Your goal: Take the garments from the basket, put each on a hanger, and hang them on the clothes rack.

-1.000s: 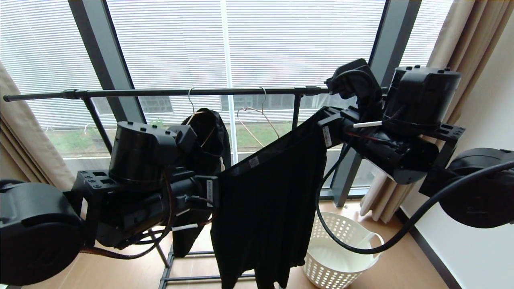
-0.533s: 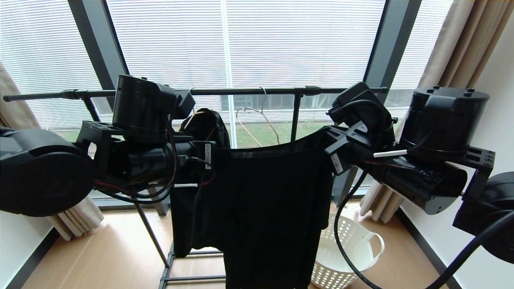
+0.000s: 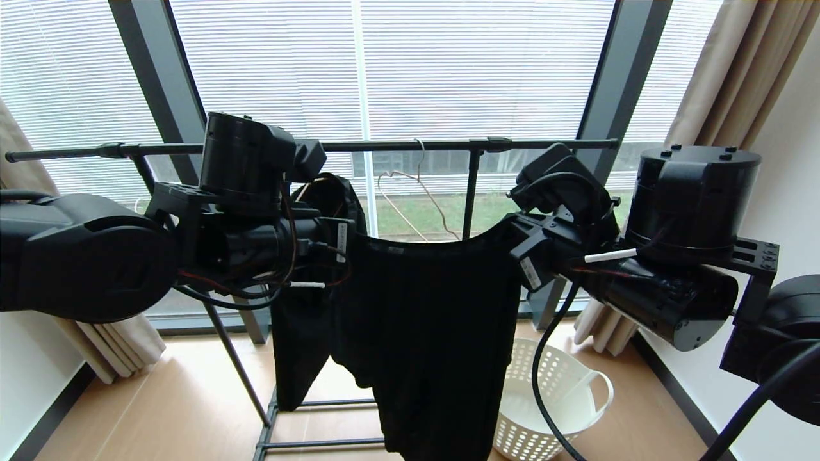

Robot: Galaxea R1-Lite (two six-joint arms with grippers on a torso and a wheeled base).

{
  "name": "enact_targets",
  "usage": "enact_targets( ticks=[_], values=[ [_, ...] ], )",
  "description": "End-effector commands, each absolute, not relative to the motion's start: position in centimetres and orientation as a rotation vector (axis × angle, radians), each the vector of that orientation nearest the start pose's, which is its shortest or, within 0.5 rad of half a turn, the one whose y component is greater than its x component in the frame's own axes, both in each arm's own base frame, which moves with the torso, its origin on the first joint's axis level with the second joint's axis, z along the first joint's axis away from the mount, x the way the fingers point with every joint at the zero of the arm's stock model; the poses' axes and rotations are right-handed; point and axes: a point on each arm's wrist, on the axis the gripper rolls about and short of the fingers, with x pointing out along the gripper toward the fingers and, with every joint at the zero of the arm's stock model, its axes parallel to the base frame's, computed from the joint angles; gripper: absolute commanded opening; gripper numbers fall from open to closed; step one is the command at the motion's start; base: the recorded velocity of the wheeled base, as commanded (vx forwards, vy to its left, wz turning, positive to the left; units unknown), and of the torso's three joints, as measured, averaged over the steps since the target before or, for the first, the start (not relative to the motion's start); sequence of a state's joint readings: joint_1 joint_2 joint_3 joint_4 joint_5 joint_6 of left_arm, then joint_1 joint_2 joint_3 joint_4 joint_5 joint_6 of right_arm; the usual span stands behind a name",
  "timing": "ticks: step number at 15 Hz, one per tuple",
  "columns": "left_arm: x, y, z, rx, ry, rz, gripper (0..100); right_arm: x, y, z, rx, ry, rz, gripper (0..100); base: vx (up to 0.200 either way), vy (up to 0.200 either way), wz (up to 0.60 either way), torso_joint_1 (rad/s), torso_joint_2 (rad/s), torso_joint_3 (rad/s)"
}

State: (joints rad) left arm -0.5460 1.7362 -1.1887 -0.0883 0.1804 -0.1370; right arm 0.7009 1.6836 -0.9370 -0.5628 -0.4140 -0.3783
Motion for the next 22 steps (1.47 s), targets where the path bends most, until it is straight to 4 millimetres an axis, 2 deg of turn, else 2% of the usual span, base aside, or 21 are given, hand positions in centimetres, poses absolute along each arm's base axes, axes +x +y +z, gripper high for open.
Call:
enact_targets(
  ticks=[1, 7, 9, 10, 11, 13, 16, 19, 20, 22],
  values=[
    [27.8, -16.5, 22.9, 0.023, 0.443, -0.338, 0, 24.9, 19.7, 21.8, -0.468, 0.095, 0.29, 0, 0.0, 0.0, 0.0, 0.0, 0.0, 0.0],
    [25.0, -15.7, 23.2, 0.046, 0.524, -0.409, 0, 25.5, 19.3, 22.0, -0.454, 0.094, 0.273, 0, 0.0, 0.0, 0.0, 0.0, 0.0, 0.0],
    [24.3, -15.4, 22.7, 0.054, 0.541, -0.424, 0, 25.8, 19.0, 21.9, -0.454, 0.098, 0.262, 0, 0.0, 0.0, 0.0, 0.0, 0.0, 0.0],
    [22.5, -15.1, 21.5, 0.076, 0.58, -0.45, 0, 26.5, 18.8, 21.9, -0.449, 0.098, 0.246, 0, 0.0, 0.0, 0.0, 0.0, 0.0, 0.0],
    [21.8, -15.1, 21.0, 0.086, 0.596, -0.461, 0, 26.7, 18.7, 21.8, -0.448, 0.099, 0.241, 0, 0.0, 0.0, 0.0, 0.0, 0.0, 0.0],
    [21.4, -15.1, 20.9, 0.09, 0.6, -0.47, 0, 26.8, 18.8, 21.6, -0.451, 0.104, 0.244, 0, 0.0, 0.0, 0.0, 0.0, 0.0, 0.0],
    [22.5, -15.6, 22.4, 0.07, 0.548, -0.483, 0, 26.4, 18.4, 20.8, -0.473, 0.137, 0.253, 0, 0.0, 0.0, 0.0, 0.0, 0.0, 0.0],
    [26.4, -16.5, 24.5, 0.028, 0.483, -0.495, 0, 21.5, 17.6, 21.4, -0.56, 0.153, 0.459, 0, 0.0, 0.0, 0.0, 0.0, 0.0, 0.0],
    [27.0, -16.9, 24.9, 0.022, 0.47, -0.504, 0, 20.3, 18.2, 21.4, -0.571, 0.161, 0.513, 0, 0.0, 0.0, 0.0, 0.0, 0.0, 0.0],
    [28.4, -18.0, 25.7, 0.013, 0.436, -0.522, 0, 17.7, 20.6, 21.2, -0.524, 0.181, 0.636, 0, 0.0, 0.0, 0.0, 0.0, 0.0, 0.0]
  ],
)
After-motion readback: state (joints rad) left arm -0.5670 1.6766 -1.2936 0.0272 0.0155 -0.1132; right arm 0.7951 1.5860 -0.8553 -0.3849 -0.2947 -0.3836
